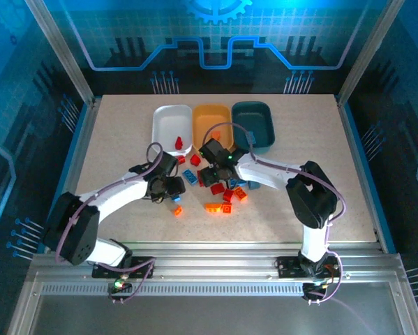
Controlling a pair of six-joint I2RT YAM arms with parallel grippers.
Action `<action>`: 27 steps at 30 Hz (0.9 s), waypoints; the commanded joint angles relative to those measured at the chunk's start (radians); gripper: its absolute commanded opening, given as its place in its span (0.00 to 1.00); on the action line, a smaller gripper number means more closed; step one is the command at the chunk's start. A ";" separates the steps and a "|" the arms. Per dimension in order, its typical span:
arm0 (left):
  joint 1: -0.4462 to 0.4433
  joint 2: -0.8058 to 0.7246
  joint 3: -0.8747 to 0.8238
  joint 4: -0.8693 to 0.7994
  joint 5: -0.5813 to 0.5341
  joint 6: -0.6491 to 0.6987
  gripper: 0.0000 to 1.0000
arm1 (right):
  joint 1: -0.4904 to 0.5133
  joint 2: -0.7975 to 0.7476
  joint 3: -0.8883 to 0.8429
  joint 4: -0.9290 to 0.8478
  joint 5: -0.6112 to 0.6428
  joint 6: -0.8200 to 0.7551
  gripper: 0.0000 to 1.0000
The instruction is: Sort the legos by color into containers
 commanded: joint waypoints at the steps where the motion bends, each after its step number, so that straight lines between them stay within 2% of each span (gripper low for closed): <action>1: 0.005 0.002 0.008 0.017 -0.005 -0.025 0.72 | -0.042 -0.120 -0.063 -0.031 0.025 -0.012 0.65; 5: 0.009 -0.055 -0.017 0.025 -0.030 -0.016 0.77 | -0.107 -0.205 -0.169 -0.056 0.013 0.001 0.66; 10: 0.018 -0.052 -0.015 0.035 0.004 -0.010 0.78 | -0.207 -0.304 -0.318 -0.071 0.028 0.034 0.67; 13: 0.018 -0.063 -0.012 0.044 0.013 -0.009 0.79 | -0.247 -0.348 -0.385 -0.043 -0.010 0.026 0.65; 21: 0.018 -0.080 0.035 0.028 0.027 0.015 0.80 | -0.302 -0.288 -0.394 -0.001 -0.026 -0.013 0.56; 27: 0.019 -0.103 0.042 0.012 0.020 0.033 0.80 | -0.334 -0.214 -0.339 0.019 -0.050 -0.050 0.54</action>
